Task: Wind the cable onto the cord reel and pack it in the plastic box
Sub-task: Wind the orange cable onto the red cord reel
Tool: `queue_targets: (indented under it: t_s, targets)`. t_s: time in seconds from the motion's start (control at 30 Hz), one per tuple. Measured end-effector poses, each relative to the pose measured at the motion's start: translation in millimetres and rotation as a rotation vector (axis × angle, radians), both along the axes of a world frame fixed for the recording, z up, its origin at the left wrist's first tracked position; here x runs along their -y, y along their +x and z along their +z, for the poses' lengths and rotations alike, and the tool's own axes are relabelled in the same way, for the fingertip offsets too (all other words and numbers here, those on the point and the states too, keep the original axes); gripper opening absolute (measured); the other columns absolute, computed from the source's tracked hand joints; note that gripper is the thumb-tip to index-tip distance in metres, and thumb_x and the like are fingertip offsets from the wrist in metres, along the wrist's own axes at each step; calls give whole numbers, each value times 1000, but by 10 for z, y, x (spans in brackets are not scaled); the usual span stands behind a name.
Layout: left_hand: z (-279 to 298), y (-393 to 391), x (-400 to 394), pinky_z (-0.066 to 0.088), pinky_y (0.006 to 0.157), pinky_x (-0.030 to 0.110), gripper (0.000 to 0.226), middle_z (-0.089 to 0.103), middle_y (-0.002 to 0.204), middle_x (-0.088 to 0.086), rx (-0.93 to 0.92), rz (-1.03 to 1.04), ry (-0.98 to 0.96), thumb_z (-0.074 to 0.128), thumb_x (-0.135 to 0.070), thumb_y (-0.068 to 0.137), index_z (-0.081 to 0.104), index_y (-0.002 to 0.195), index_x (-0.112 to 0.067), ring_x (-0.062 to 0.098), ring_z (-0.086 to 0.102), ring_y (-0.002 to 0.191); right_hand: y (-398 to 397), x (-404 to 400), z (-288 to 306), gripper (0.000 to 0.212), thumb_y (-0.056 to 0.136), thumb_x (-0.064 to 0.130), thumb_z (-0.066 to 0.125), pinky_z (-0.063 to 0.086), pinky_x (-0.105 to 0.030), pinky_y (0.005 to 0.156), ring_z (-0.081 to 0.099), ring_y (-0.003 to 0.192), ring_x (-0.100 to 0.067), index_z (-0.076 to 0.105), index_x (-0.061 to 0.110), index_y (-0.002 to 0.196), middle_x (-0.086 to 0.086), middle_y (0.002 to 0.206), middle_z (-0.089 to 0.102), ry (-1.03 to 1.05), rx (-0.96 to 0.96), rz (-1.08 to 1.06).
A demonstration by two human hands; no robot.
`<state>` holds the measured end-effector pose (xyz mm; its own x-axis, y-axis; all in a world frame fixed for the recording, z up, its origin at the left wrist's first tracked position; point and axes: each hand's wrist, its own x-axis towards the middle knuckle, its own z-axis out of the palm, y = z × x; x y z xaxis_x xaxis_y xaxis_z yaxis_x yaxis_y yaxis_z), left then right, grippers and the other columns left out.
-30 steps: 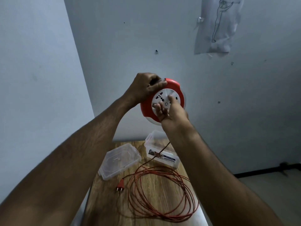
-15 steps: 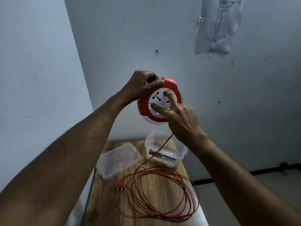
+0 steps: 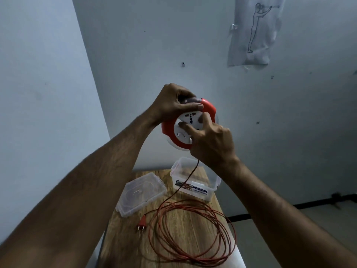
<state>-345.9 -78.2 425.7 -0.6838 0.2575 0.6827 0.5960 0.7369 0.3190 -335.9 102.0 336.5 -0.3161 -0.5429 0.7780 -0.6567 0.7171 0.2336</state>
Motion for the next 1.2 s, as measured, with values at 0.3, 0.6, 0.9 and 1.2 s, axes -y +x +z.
queue_targets:
  t_s: [0.3, 0.6, 0.9, 1.2]
  targets:
    - [36, -25, -64, 59, 71, 40, 38, 78, 88, 7, -13, 26, 148, 78, -42, 87, 80, 99, -6, 19, 72, 75, 43, 130, 126, 55, 81, 38, 77, 59, -28, 69, 75, 79, -28, 66, 9, 126, -15, 102, 76, -476, 195, 68]
    - [-72, -59, -124, 59, 70, 40, 39, 79, 91, 5, -63, 51, 157, 80, -43, 85, 80, 101, -8, 13, 72, 76, 238, 409, 165, 52, 81, 38, 83, 62, -24, 57, 70, 96, -16, 55, 15, 119, -1, 113, 64, -1428, 895, 128]
    - [-98, -54, 19, 62, 69, 40, 50, 80, 91, 6, -21, 48, 202, 75, -53, 82, 81, 100, -7, 16, 76, 77, 306, 293, 135, 25, 93, 31, 72, 60, -29, 52, 74, 66, -13, 61, 13, 105, -5, 89, 75, -1366, 996, 223]
    - [-15, -45, 64, 61, 67, 26, 35, 79, 91, 7, -6, -3, 178, 79, -39, 87, 80, 100, -7, 15, 76, 76, 66, -149, -3, 55, 91, 3, 52, 60, -31, 60, 66, 95, -38, 54, 25, 141, -25, 154, 31, 92, 148, 129]
